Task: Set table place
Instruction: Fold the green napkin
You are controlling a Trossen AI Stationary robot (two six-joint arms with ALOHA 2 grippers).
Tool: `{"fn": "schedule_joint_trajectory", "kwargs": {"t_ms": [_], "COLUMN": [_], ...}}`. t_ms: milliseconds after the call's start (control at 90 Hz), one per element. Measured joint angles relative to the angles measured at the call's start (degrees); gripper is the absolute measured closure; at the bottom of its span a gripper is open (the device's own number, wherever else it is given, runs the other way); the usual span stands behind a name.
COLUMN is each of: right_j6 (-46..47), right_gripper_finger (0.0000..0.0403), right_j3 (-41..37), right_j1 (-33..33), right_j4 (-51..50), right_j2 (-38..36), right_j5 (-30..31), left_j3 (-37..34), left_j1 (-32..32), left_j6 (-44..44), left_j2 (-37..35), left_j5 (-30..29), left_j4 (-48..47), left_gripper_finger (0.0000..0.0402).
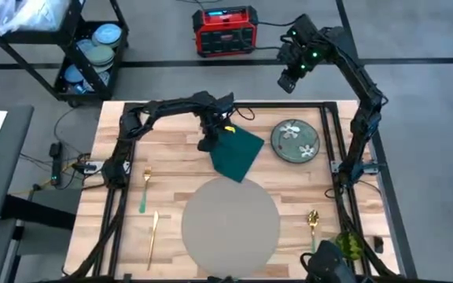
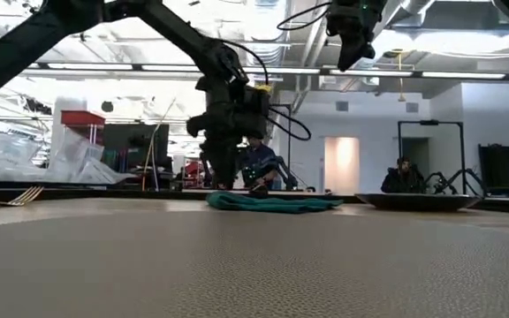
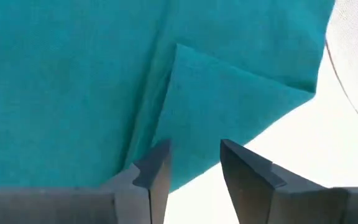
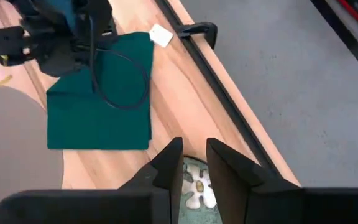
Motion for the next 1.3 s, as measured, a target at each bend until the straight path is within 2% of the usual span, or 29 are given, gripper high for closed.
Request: {"fn": "schedule_joint_trajectory", "kwargs": {"t_ms": [233, 522, 756, 978, 1300], "right_j6": [0.1, 0.2, 0.2, 0.2, 0.2], "right_gripper_finger": [0.0340, 0.0340, 0.0340, 0.0340, 0.0340], "right_j3": [0.0, 0.0, 0.0, 0.0, 0.0], "right_j1": [0.0, 0.1, 0.1, 0.1, 0.5], "right_j4": [0.0, 0.0, 0.0, 0.0, 0.0], "right_j2": [0.0, 0.0, 0.0, 0.0, 0.0], "right_j5": [0.0, 0.0, 0.0, -0.1, -0.2], "left_j3": [1.1, 2.3, 2.2, 2.2, 2.2], "left_j1": [-0.5, -1.4, -2.4, -2.8, -2.9], "left_j6": [0.0, 5.9, 3.7, 3.0, 3.5], "left_j2": [0.0, 0.2, 2.9, 2.9, 2.9], "left_j5": [-2.3, -1.6, -1.2, -1.7, -1.9], "left_j4": [3.2, 5.5, 1.9, 5.6, 4.2], "left_gripper_finger": [0.0279, 0.0279, 0.0279, 0.0279, 0.0284]}}
